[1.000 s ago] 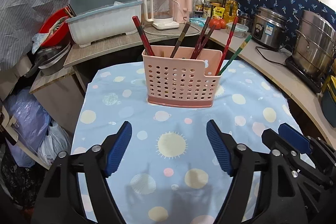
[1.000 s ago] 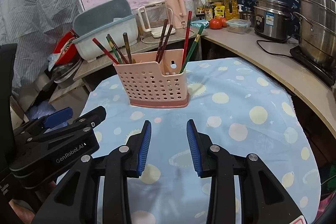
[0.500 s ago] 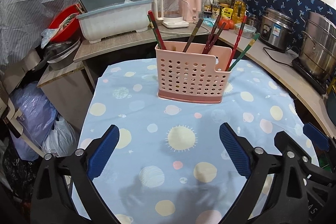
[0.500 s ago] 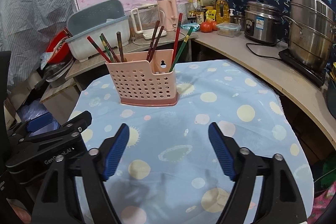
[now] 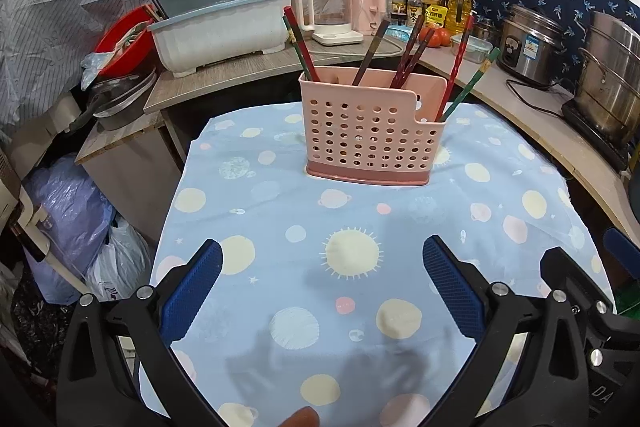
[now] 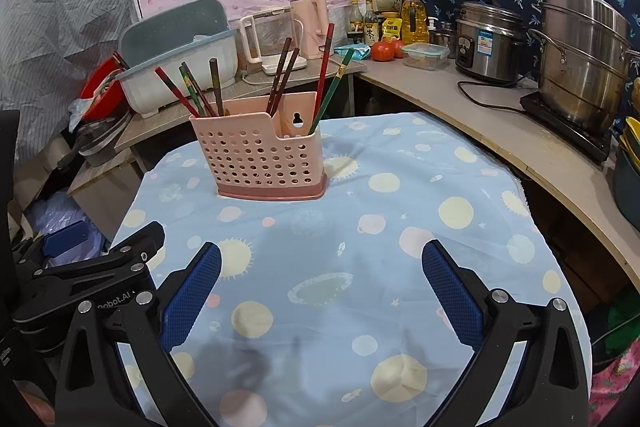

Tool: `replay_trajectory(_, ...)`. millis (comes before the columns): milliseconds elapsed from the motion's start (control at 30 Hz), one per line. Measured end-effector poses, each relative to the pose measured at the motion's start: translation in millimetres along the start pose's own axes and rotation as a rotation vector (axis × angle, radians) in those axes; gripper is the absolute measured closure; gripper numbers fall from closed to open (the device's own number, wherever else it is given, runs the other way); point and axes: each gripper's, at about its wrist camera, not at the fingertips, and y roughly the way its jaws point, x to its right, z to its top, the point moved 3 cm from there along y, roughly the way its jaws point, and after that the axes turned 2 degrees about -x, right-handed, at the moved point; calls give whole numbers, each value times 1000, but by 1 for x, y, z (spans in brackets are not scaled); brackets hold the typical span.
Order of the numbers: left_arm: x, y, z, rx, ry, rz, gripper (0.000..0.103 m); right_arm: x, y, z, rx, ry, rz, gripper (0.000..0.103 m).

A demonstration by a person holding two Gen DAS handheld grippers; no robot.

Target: Organize utensils

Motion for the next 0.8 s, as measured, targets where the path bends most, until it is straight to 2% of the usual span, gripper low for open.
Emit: replay_trajectory(800, 1, 1, 0, 0, 17, 34, 7, 0, 4, -3, -7, -5, -16, 6)
